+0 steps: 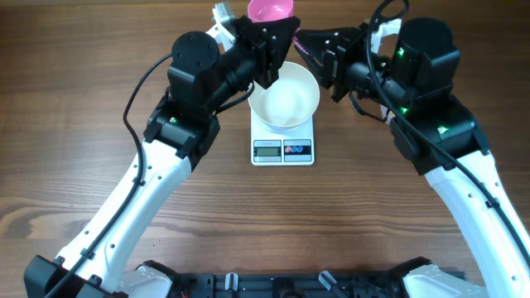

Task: Scoop item into bowl and weigh 150g on scale
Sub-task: 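Grasp the scoop handle with the right gripper above the bowl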

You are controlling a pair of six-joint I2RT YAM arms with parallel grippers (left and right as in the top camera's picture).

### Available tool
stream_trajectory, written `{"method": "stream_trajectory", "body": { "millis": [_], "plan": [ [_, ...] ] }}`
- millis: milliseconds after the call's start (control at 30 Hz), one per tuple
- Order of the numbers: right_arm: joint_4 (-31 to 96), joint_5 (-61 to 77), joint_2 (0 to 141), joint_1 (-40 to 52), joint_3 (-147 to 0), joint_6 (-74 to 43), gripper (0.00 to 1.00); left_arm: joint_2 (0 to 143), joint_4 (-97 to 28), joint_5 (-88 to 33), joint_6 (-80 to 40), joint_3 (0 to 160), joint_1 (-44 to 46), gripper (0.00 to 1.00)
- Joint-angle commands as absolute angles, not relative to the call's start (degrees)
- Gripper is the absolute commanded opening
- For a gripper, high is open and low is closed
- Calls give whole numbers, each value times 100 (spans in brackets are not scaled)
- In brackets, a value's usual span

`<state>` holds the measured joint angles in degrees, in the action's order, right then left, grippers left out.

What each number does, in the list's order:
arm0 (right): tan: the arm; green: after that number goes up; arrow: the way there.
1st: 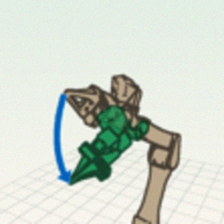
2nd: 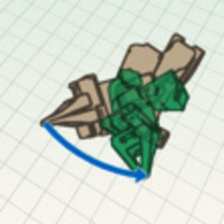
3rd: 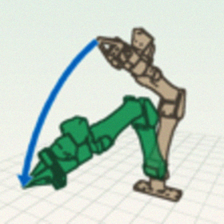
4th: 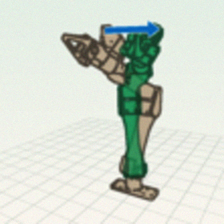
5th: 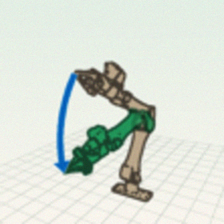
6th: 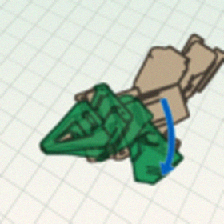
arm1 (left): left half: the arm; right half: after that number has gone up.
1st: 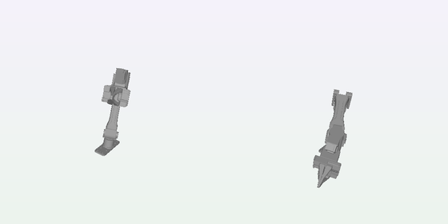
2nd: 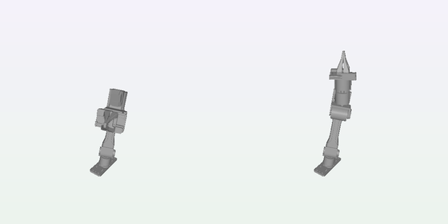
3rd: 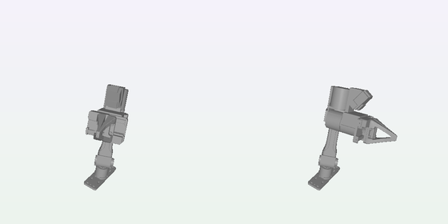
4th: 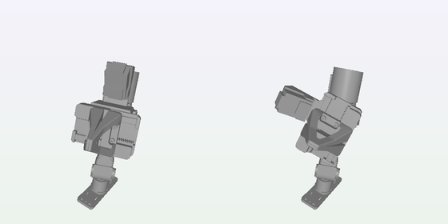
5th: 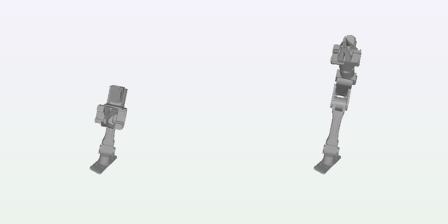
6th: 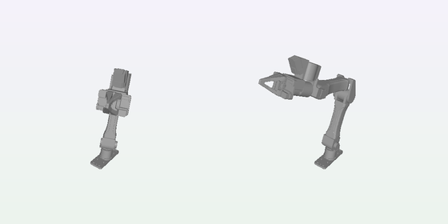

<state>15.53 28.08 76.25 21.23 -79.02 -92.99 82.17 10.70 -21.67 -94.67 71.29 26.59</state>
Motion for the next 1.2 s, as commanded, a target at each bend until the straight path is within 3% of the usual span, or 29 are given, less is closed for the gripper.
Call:
{"method": "stream_trajectory", "body": {
  "millis": [0, 700, 767, 1000, 1167],
  "plan": [
    [1529, 2897, 7673, 2137, -8014, -9301, 16, 8224, 1094, -2095, -9476, 7126, 2689, 4],
    [1549, 3157, 7673, 2137, -8014, -9301, 13, 8224, 1094, -2095, -9476, 7126, 2689, 4],
    [1562, 3157, 7673, 2137, -8014, -9297, 8, 8224, 1094, -2095, -9476, 7126, 2689, 4],
    [1712, 3087, 7673, 2137, -8014, -9137, 5, 8224, 1094, -2119, -9476, 7126, 2689, 4],
    [1734, 2980, 7673, 2134, -8014, -9006, 21, 8224, 1094, -2139, -9476, 7126, 2689, 4]
  ]
}}
